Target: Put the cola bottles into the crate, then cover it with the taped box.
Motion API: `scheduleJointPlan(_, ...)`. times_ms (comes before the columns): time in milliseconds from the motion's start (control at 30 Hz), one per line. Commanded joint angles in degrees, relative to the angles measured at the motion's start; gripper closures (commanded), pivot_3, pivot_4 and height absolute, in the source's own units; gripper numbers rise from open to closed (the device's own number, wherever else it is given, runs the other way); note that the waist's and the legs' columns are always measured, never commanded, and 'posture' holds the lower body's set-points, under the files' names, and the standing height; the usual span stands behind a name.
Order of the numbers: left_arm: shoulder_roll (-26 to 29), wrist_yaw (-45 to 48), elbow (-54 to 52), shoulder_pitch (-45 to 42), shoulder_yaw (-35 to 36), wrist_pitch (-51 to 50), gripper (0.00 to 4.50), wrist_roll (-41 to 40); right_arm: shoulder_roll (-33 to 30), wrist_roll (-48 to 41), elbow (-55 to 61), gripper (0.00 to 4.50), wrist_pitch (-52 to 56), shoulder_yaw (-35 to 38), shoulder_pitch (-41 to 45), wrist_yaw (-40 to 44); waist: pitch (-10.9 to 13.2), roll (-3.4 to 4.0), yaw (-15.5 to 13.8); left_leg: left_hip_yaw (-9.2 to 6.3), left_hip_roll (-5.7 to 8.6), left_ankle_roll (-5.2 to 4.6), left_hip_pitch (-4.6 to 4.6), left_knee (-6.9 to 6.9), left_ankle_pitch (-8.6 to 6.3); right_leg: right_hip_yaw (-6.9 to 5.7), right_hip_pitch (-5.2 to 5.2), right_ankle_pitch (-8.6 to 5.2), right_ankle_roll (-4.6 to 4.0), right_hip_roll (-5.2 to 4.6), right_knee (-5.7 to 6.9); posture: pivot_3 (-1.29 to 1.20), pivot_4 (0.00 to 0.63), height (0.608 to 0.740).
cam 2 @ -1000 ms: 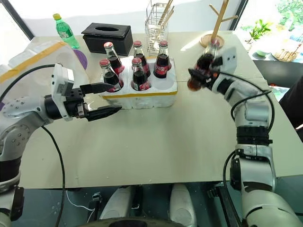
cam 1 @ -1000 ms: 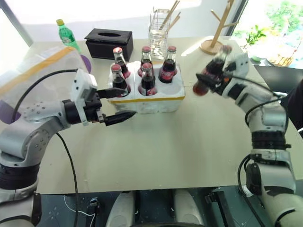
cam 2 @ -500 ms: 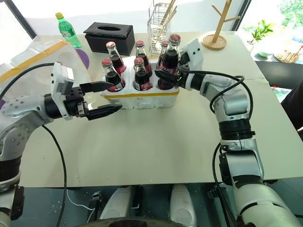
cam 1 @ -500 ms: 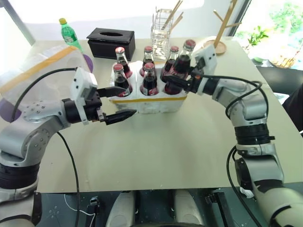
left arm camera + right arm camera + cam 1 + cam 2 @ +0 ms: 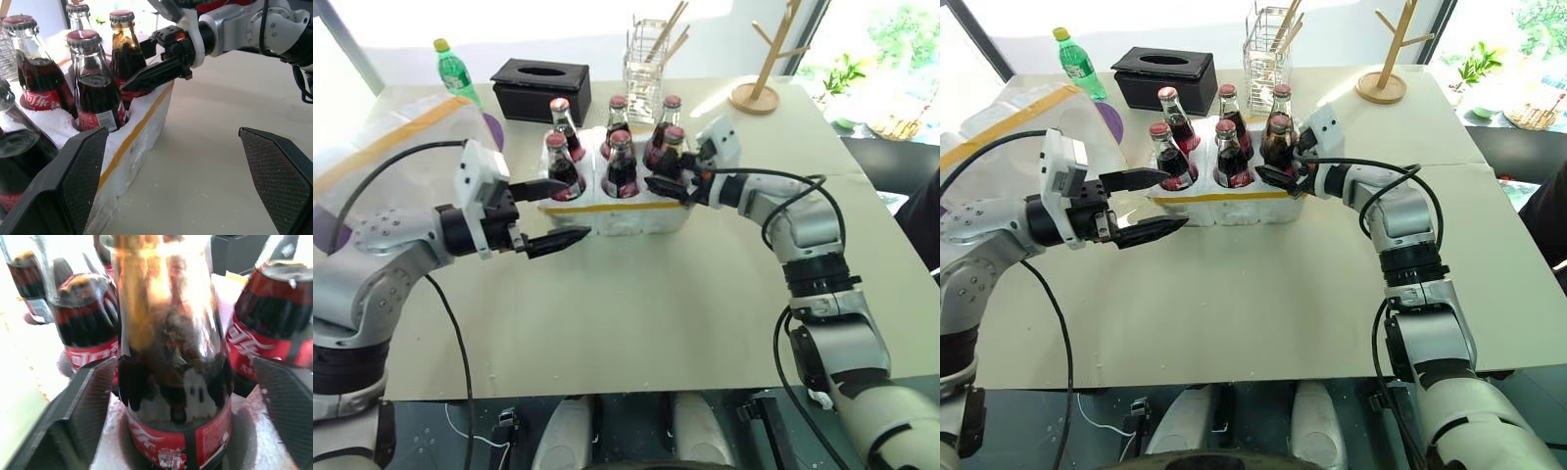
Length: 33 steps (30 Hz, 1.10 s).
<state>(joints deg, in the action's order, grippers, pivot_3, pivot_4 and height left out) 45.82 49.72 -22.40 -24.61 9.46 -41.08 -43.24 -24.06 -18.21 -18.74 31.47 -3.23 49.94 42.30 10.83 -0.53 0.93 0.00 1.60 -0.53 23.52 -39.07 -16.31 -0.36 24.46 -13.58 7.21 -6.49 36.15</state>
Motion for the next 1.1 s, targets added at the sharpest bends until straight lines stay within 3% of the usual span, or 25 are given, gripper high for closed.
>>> scheduleJointPlan(33,1.8,-0.1,-2.3,1.1,3.5,-0.2,0.00,-1.2,-4.2,-1.7,5.9,0.04,1.5,3.6,-0.9,2.2,0.0,0.00,-0.2,0.00,0.00,0.00,0.00,0.00,0.00,0.00,0.00,0.00,0.00,0.00,0.00,0.00,0.150,0.740)
scheduleJointPlan(133,4.3,0.2,-3.4,2.9,7.3,-1.7,0.00,-2.9,-10.0,-3.5,10.1,0.04,3.2,6.6,-2.2,4.9,0.0,0.00,-0.3,-0.01,0.02,-0.03,0.03,0.01,-0.02,0.00,0.00,0.00,0.00,-0.04,-0.01,0.00,0.150,0.740)
scheduleJointPlan(333,13.1,3.9,-3.9,11.7,22.0,-6.0,0.00,-5.9,-21.8,-10.0,18.0,0.04,9.7,12.6,-5.4,12.5,0.0,0.01,0.2,0.03,-0.04,-0.10,0.02,0.04,-0.06,0.00,0.03,-0.01,-0.01,-0.01,-0.06,0.00,0.150,0.740)
scheduleJointPlan(500,21.5,15.5,2.9,26.4,34.5,-4.5,0.00,2.5,-27.5,-20.0,28.7,0.04,14.1,16.7,-9.4,20.8,0.0,0.06,0.2,0.18,-0.17,-0.13,-0.10,0.13,-0.08,0.00,0.04,-0.10,-0.12,0.07,-0.04,0.00,0.150,0.740)
scheduleJointPlan(667,30.8,27.4,23.9,34.6,39.3,10.1,0.00,18.0,-27.6,-29.8,36.0,0.04,18.1,18.9,-10.3,23.0,0.0,0.04,-0.1,0.21,-0.24,-0.12,-0.13,0.12,-0.08,-0.03,-0.01,-0.15,-0.20,0.09,-0.06,0.00,0.150,0.740)
scheduleJointPlan(800,39.1,29.2,45.7,30.0,31.4,26.7,0.00,26.3,-26.6,-29.7,35.9,0.04,17.3,17.2,-9.5,21.6,0.0,-0.10,-0.4,0.22,-0.20,-0.11,-0.11,0.11,-0.08,-0.06,-0.01,-0.21,-0.31,0.02,-0.11,0.00,0.150,0.740)
scheduleJointPlan(867,41.3,27.9,56.2,21.0,21.6,32.9,0.00,29.1,-26.2,-29.3,35.2,0.04,16.8,16.4,-8.9,21.4,0.0,-0.08,-0.4,0.23,-0.16,-0.12,-0.09,0.12,-0.09,-0.07,0.00,-0.20,-0.31,-0.04,-0.12,0.00,0.150,0.740)
scheduleJointPlan(1000,38.2,26.0,71.2,-3.1,4.3,39.4,0.00,38.8,-25.6,-29.1,35.0,0.04,16.5,15.7,-8.6,20.6,0.0,-0.08,-0.4,0.30,-0.12,-0.13,-0.06,0.12,-0.10,-0.08,0.04,-0.09,-0.11,-0.03,-0.03,0.00,0.150,0.740)
scheduleJointPlan(1100,34.5,24.0,81.1,-17.6,-4.3,43.2,0.00,46.5,-25.9,-29.9,36.4,0.04,17.0,16.4,-9.6,19.8,0.0,-0.17,-0.5,0.53,0.04,-0.15,-0.03,0.06,-0.09,-0.10,0.03,-0.08,-0.08,0.04,0.05,0.00,0.150,0.740)
